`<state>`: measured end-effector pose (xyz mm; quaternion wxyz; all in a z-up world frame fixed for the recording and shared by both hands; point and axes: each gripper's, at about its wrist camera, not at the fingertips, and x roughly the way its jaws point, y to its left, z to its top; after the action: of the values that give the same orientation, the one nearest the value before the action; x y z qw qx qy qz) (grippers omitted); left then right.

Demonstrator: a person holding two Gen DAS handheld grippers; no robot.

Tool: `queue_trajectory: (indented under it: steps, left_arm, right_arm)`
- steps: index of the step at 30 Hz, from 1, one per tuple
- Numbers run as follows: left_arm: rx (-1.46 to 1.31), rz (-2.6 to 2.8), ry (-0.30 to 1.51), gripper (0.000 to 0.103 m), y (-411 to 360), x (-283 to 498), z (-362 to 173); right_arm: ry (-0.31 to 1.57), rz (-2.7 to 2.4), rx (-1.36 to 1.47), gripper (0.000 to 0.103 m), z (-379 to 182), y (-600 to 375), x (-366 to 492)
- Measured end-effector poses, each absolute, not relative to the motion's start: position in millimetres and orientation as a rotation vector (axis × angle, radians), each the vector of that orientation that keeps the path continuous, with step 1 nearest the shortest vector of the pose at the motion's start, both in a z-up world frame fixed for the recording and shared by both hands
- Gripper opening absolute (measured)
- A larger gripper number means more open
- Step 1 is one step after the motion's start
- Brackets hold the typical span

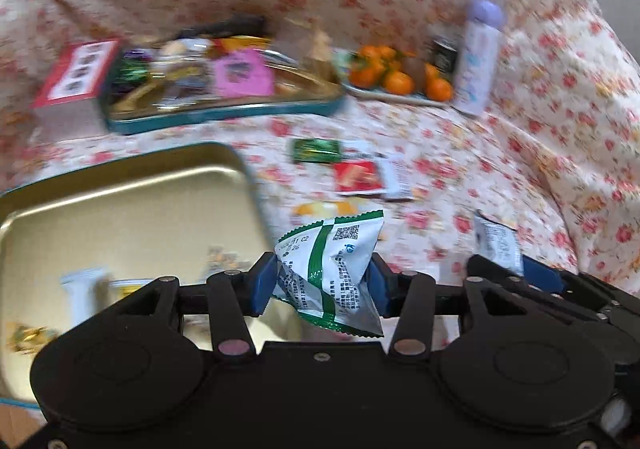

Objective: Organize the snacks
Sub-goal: 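Carry the candy bag and white packet toward the gold tin tray with both tools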

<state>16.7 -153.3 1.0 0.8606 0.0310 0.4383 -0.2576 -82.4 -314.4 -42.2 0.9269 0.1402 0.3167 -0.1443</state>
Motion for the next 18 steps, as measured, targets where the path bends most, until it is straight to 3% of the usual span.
queue_trajectory:
  steps: [18]
  left_arm:
    - [-0.076, -0.174, 0.916, 0.054, 4, 60, -14]
  right_arm:
    - [0.662, -0.013, 0.141, 0.049, -17, -190, -28]
